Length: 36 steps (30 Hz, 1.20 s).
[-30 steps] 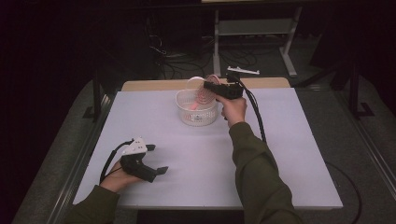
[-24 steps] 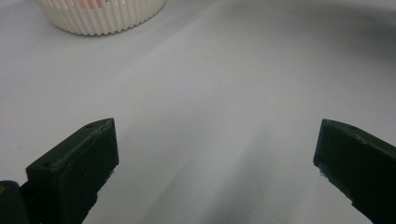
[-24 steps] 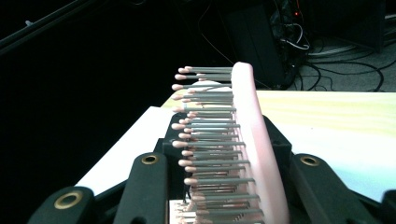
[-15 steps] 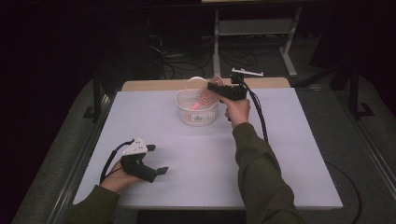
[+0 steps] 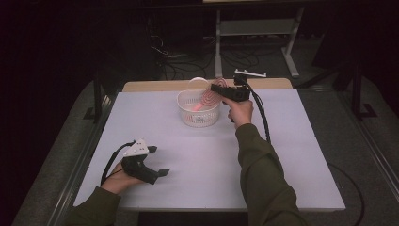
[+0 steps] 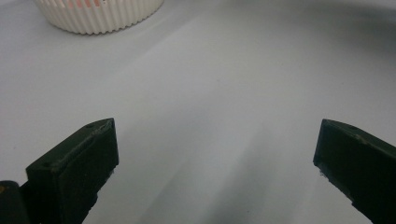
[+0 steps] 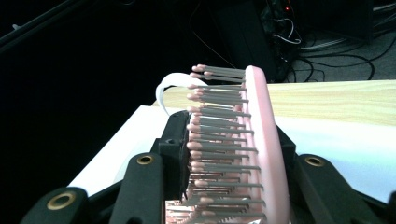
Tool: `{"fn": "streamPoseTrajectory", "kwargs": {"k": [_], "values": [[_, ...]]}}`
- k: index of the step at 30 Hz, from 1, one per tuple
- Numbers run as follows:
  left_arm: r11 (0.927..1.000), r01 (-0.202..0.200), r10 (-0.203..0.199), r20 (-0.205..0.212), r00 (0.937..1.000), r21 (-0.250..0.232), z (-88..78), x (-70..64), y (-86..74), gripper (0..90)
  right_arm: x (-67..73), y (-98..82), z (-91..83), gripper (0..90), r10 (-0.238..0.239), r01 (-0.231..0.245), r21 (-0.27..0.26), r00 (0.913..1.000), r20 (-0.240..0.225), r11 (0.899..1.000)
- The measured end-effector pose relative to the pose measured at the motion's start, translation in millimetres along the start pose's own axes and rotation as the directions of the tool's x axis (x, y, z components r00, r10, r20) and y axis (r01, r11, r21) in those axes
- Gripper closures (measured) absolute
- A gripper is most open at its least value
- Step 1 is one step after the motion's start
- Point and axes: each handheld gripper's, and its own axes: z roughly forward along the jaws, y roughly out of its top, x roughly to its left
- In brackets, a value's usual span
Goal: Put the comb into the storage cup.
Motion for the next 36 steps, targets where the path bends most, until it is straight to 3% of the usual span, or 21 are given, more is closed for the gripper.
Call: {"fn": "streamPoseTrajectory", "kwargs": {"k": [16,22,27,30,36], "values": [[1.0,0.004,-0.004,-0.001,1.0,0.003,0.6,-0.3,-0.3,0.0,-9.3,-2.2,-2.9,52.2,0.011,-0.012,0.017,0.9995,0.03,1.0],[1.0,0.007,-0.007,-0.005,1.0,0.003,0.1,0.5,-1.0,0.0,-8.9,-1.9,-6.5,40.0,-0.033,0.031,0.034,0.9985,0.044,0.999],[0.9999,0.012,-0.012,-0.011,0.9999,0.002,-0.5,-0.1,-1.0,0.0,-6.7,-0.5,-14.5,29.6,-0.101,0.097,0.039,0.9894,0.104,0.994],[0.9999,0.014,-0.014,-0.016,0.9998,0.0,-1.0,-0.2,-0.7,0.0,-7.7,1.5,-19.1,26.7,-0.104,0.1,0.045,0.9892,0.103,0.994],[1.0,0.008,-0.008,-0.013,0.9999,0.002,0.7,-0.9,1.3,0.0,-2.7,2.8,-30.7,20.5,-0.157,0.151,0.059,0.9801,0.121,0.987]]}}
